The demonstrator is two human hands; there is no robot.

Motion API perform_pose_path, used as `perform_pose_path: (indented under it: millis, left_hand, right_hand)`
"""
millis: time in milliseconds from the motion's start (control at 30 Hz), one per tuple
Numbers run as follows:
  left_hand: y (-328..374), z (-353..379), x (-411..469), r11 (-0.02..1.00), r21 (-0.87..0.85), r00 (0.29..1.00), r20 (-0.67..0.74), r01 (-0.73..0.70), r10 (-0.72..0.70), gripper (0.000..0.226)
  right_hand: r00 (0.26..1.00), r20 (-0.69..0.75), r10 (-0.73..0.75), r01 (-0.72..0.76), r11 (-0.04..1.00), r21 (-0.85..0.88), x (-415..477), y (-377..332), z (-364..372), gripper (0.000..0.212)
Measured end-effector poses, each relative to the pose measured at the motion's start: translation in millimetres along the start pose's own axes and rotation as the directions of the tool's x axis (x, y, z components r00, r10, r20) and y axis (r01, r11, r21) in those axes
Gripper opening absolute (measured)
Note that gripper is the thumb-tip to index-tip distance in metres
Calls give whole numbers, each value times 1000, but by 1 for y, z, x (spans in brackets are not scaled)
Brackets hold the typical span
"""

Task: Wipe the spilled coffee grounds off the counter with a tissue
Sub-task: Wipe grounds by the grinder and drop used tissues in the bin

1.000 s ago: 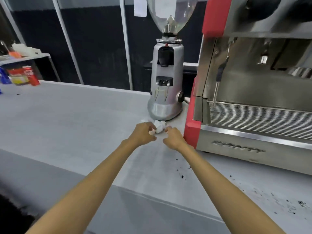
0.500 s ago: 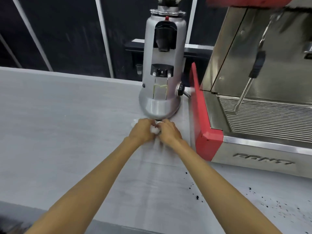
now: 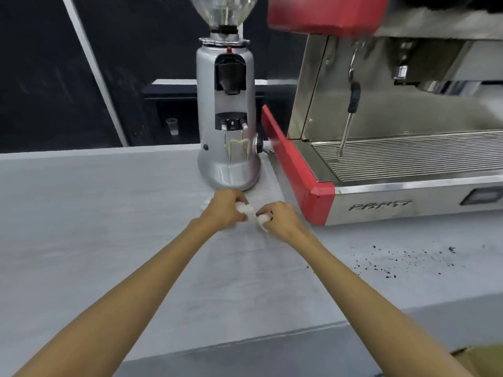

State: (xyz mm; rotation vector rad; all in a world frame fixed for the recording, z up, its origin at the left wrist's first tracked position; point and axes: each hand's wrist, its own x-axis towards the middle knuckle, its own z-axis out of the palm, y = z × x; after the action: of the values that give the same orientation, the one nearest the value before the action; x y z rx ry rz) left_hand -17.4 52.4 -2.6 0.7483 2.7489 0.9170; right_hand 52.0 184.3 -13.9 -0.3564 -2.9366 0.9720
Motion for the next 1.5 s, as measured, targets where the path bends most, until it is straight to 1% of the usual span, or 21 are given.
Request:
perform_pose_path:
  millis: [100,167,267,400,500,600,733,833,933,1033,1167,1333,1500]
  left_hand:
    - [19,7,-16,993,36,989,98,-115,111,34]
    - [40,17,-26,978,50,967,169,-202,191,34]
    - [81,43,-40,952,26,921,263,-305,288,32]
    - [143,101,-60,913,-52,823,415,-405,388,32]
    - [198,152,-76,869,-73,736,499,-490,457,35]
    - [257,206,-91,847,-133,678,542,-515,497,35]
    - [336,284,-111,849,-196,655,559,-491,508,33]
    - [384,341,-123,860,-238,660,559,-452,502,33]
    - [421,397,-130,886,-267,700,543,-380,463,34]
    - [449,447,-132,910,-280,739,533,-305,412,36]
    - [480,510,-122,928,-273,747,554,-252,366,36]
    - [511,602,-90,952,-245,772,564,-183,293,34]
    - [517,705,-50,971,-214,829,520,-105,204,41]
  right_hand:
    - [999,-34,31,-29,998,54,-39,15,-15,32]
    - [995,-68,79,-74,995,73,-65,30,-28,33]
    - [979,-126,161,-151,985,85,-101,62,-51,34]
    - [936,-211,283,-260,957,131,-158,114,-90,33]
    - [879,-252,404,-377,914,150,-207,165,-119,31]
    - [833,-259,488,-462,873,160,-258,221,-148,34]
    - [761,-294,578,-543,816,198,-322,300,-186,32]
    - [723,-279,632,-594,775,218,-360,354,-208,30]
    - [707,-264,656,-616,755,227,-386,411,-225,31]
    - [700,-219,680,-641,733,229,-398,467,-233,32]
    - [700,-165,695,-663,718,213,-392,539,-242,33]
    - [706,-121,697,-672,714,194,-367,648,-248,36]
    - [711,-130,691,-685,722,94,-340,753,-239,43]
